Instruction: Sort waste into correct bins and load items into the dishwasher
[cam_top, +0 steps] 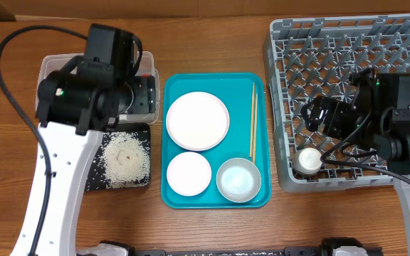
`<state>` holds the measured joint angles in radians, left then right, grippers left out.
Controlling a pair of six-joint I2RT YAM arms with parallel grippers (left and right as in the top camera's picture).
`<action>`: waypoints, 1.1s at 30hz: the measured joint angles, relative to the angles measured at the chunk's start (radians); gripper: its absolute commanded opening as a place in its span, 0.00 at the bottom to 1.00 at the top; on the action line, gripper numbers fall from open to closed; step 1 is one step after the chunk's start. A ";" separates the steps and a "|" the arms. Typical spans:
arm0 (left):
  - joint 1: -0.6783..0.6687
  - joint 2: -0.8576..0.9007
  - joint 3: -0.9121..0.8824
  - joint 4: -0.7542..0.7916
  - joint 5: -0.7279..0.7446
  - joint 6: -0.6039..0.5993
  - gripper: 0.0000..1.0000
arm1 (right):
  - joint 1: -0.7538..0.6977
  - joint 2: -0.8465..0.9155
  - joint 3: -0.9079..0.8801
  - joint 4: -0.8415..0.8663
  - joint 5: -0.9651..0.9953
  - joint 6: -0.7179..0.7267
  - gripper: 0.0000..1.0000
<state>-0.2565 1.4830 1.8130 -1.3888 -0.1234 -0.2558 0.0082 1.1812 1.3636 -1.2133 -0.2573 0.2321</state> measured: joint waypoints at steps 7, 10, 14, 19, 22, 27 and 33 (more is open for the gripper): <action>-0.093 -0.060 0.000 -0.053 0.037 -0.003 1.00 | 0.000 0.000 0.000 0.010 0.003 -0.001 1.00; -0.103 -0.075 0.000 -0.055 0.077 -0.003 1.00 | 0.000 0.000 0.000 0.010 0.003 -0.001 1.00; -0.103 -0.075 0.000 -0.055 0.097 -0.003 1.00 | 0.000 0.000 0.000 0.010 0.003 0.000 1.00; -0.103 -0.075 0.000 -0.055 0.106 -0.003 1.00 | 0.000 0.000 0.000 0.010 0.003 -0.001 1.00; -0.103 -0.084 0.000 -0.052 0.099 0.002 1.00 | 0.000 0.000 0.000 0.010 0.003 0.000 1.00; -0.103 -0.198 -0.093 0.210 0.047 0.041 1.00 | 0.000 0.001 0.000 0.009 0.003 -0.001 1.00; -0.057 -0.455 -0.433 0.583 0.039 0.107 1.00 | 0.000 0.001 0.000 0.011 0.003 -0.001 1.00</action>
<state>-0.3138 1.0283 1.3804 -0.8059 -0.0845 -0.1486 0.0078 1.1824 1.3636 -1.2026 -0.2539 0.2314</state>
